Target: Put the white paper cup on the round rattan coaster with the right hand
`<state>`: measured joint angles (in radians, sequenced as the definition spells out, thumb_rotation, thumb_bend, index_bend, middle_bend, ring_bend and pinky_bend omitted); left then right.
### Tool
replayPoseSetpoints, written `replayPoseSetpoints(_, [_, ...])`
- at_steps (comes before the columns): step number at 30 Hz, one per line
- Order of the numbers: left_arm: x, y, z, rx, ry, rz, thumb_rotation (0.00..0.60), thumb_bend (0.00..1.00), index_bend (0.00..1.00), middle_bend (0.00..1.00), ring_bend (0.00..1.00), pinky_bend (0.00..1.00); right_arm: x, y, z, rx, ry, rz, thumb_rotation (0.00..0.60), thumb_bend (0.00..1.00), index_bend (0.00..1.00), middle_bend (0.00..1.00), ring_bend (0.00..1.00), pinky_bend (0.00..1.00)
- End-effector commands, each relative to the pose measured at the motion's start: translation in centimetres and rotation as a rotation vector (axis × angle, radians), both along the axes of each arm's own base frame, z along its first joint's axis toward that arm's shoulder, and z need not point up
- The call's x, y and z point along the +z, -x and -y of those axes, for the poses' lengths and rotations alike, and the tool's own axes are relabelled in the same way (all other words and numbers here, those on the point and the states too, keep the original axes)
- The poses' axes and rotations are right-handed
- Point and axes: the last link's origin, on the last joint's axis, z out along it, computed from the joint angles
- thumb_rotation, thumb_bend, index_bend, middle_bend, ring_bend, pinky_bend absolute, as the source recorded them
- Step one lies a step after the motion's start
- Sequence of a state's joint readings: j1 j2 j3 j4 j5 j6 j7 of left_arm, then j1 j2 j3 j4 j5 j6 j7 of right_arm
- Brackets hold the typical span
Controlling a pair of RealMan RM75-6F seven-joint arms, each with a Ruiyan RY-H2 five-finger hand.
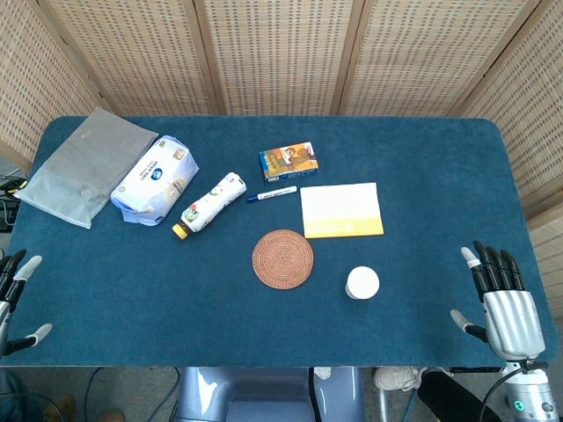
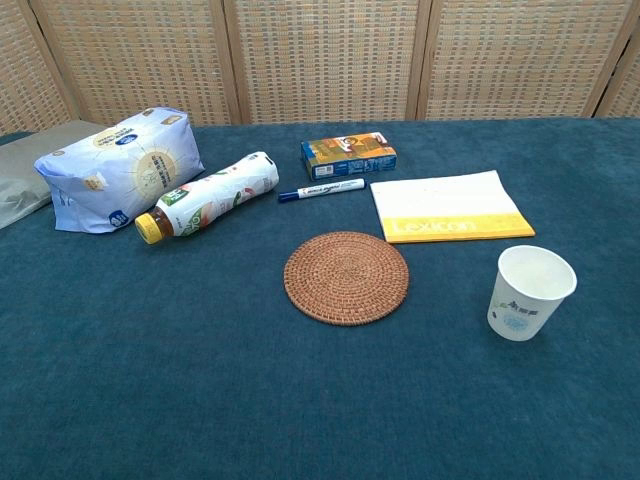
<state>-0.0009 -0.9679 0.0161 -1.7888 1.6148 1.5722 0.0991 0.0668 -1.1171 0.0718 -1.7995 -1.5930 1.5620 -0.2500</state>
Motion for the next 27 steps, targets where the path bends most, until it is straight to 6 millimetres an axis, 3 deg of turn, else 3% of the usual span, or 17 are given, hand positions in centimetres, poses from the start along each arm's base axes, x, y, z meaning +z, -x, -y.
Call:
replayPoseSetpoints(1, [0.0, 0.0, 0.0, 0.000, -0.001, 0.002, 0.600, 0.00, 0.00, 0.00, 0.00, 0.00, -0.1, 0.0, 0.0, -0.003, -0.003, -0.002, 0.600, 0.00, 0.00, 0.00, 0.00, 0.00])
replayPoseSetpoints(11, [-0.1, 0.1, -0.2, 0.008, -0.002, 0.002, 0.600, 0.00, 0.00, 0.00, 0.00, 0.00, -1.0, -0.1, 0.4, -0.001, -0.067, 0.002, 0.600, 0.00, 0.00, 0.00, 0.00, 0.00])
replayPoseSetpoints(19, [-1.1, -0.2, -0.8, 0.019, 0.022, -0.031, 0.600, 0.00, 0.00, 0.00, 0.00, 0.00, -4.1, -1.7, 4.1, 0.091, -0.369, 0.058, 0.600, 0.00, 0.00, 0.00, 0.00, 0.00])
replayPoseSetpoints(27, [-1.8, -0.1, -1.6, 0.047, 0.032, -0.058, 0.600, 0.00, 0.00, 0.00, 0.00, 0.00, -7.5, -3.9, 7.6, 0.151, -0.481, -0.041, 0.600, 0.00, 0.00, 0.00, 0.00, 0.00])
